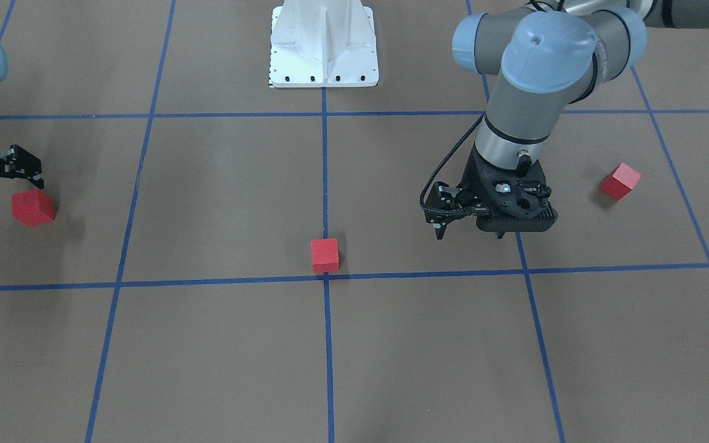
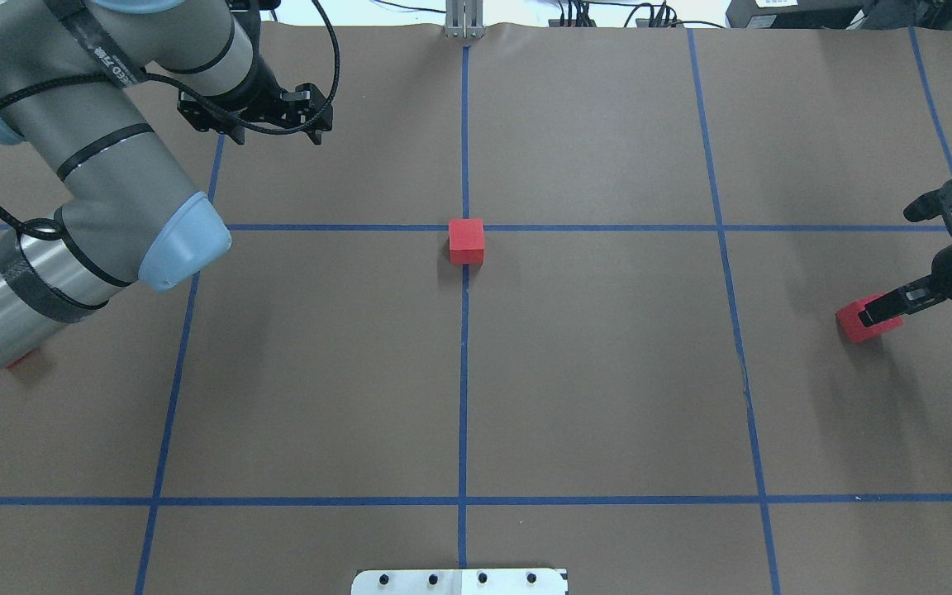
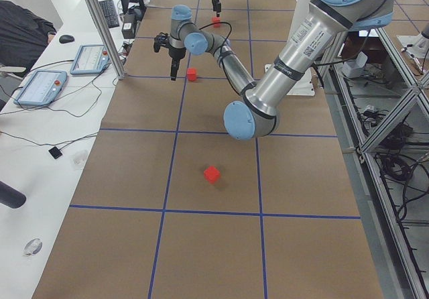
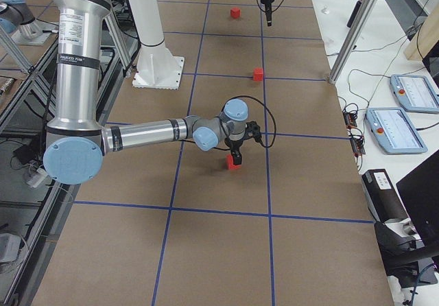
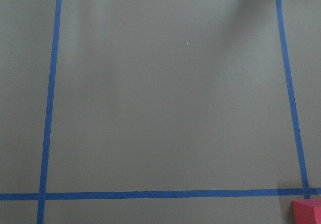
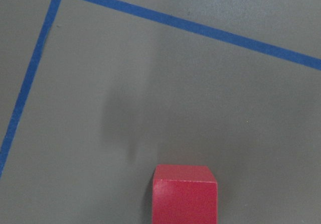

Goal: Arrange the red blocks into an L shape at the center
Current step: 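Reach the right gripper down and grasp the red cube near it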

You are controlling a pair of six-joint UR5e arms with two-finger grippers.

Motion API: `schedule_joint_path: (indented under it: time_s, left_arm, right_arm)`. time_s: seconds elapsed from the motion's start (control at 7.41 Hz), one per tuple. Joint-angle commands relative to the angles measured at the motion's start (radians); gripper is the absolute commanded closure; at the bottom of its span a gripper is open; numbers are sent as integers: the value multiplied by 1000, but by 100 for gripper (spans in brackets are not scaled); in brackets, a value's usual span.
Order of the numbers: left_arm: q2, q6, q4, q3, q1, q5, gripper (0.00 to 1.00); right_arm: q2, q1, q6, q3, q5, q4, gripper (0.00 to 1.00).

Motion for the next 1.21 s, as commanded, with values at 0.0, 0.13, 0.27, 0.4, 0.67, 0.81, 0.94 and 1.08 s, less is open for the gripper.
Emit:
schedule_joint_path:
  time_s: [0.0, 0.13, 0.27, 0.4, 0.67, 0.81, 0.94, 1.08]
  left_arm:
    - [0, 0, -2, 3, 0, 0, 1]
    - [0, 0, -2, 6, 2, 0, 1]
    - [0, -1, -2, 8, 3, 0, 1]
    - [0, 0, -2, 9, 3, 0, 1]
    - [0, 0, -2, 14, 5, 0, 1]
    - [0, 0, -4, 21, 6, 0, 1]
    - [0, 0, -4, 29, 8, 0, 1]
    - [2, 2, -5, 29, 8, 2, 1]
  right_arm:
    - [6, -23, -9, -31, -1, 0, 1]
    - [0, -23, -11, -36, -1, 0, 1]
    - [-2, -23, -11, -48, -1, 2, 1]
    - [7, -23, -9, -62, -1, 2, 1]
    - [27, -26, -6, -71, -1, 2, 1]
    - [46, -30, -6, -103, -1, 3, 1]
    - [63, -30, -8, -117, 1, 3, 5]
    - [61, -30, -2, -117, 2, 5, 30]
